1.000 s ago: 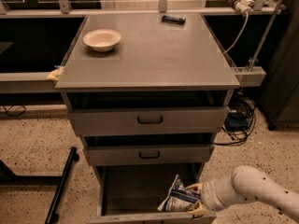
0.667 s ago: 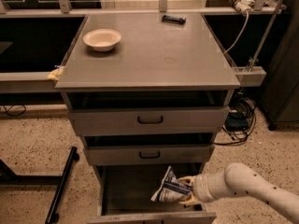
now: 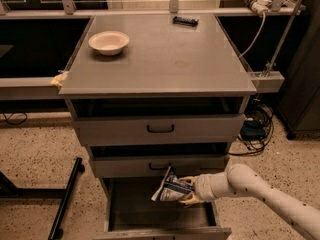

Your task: Place blue chip bag into bottom drawer

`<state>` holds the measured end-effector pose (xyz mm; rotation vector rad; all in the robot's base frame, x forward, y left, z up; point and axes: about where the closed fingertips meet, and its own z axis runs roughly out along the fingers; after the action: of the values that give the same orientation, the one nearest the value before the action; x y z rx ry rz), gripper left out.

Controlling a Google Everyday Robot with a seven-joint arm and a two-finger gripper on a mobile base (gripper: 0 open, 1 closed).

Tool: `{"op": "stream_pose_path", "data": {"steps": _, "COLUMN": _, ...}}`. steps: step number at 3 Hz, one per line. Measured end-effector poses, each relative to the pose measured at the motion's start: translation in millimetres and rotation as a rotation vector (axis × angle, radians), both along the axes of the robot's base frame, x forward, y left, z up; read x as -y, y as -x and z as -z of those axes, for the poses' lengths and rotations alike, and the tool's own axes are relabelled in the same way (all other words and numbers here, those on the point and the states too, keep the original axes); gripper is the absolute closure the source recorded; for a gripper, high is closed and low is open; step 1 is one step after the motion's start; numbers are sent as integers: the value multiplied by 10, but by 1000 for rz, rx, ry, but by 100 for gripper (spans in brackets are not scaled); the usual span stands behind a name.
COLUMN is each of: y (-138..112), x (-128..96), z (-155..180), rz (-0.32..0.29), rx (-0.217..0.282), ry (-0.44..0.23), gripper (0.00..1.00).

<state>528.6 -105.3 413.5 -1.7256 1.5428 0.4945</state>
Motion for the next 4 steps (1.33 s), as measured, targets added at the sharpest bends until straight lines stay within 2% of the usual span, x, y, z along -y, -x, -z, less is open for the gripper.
{"op": "stream_pose_path", "data": {"steps": 1, "y": -4, "x": 2, "z": 89, "rz": -2, "rx": 3, "ry": 2, "gripper": 100}}
{"op": "stream_pose_path", "data": {"steps": 4, "y": -151, "x": 104, "z": 1213, "rz": -4, "rx": -20, "ry": 46, "gripper": 100}}
